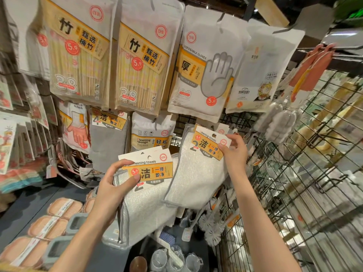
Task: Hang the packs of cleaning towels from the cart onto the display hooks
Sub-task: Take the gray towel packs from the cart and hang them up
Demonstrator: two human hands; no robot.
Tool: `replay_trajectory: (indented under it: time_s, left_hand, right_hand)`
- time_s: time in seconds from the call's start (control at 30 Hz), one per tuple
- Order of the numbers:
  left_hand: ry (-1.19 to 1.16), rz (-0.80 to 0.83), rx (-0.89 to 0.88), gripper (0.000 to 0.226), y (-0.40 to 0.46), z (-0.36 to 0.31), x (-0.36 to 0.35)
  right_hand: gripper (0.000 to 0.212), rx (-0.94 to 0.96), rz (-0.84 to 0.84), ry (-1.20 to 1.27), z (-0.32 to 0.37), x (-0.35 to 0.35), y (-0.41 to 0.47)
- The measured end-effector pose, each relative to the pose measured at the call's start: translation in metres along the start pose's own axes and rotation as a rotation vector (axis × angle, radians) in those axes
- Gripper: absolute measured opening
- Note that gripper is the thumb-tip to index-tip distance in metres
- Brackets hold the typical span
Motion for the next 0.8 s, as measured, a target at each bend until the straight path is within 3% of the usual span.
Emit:
replay_trajectory:
  time_s: [0.53,0.8]
  left_hand:
    - [-0.113,-0.024,0.012,0.035,0.001,-0.003,0.014]
    - [-0.021,0.043,0.023,0.051,0.003,0.001,0.008]
  right_hand:
    - [0.024,0.040,-0.056,-0.224,-0.012,-0.027,0.047]
    - [0.029,0.072,-0.088,-0.200,-0.005,-0.012,0.029]
Point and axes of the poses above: each hand's wrist, its own y-axis towards the middle knuckle, its own x-axis out of the back of the hand, z = x × y, the point moved 4 cm from there along y, towards the middle knuckle, and after that the axes turned 3 degrees about -y, right-handed, at the moved point
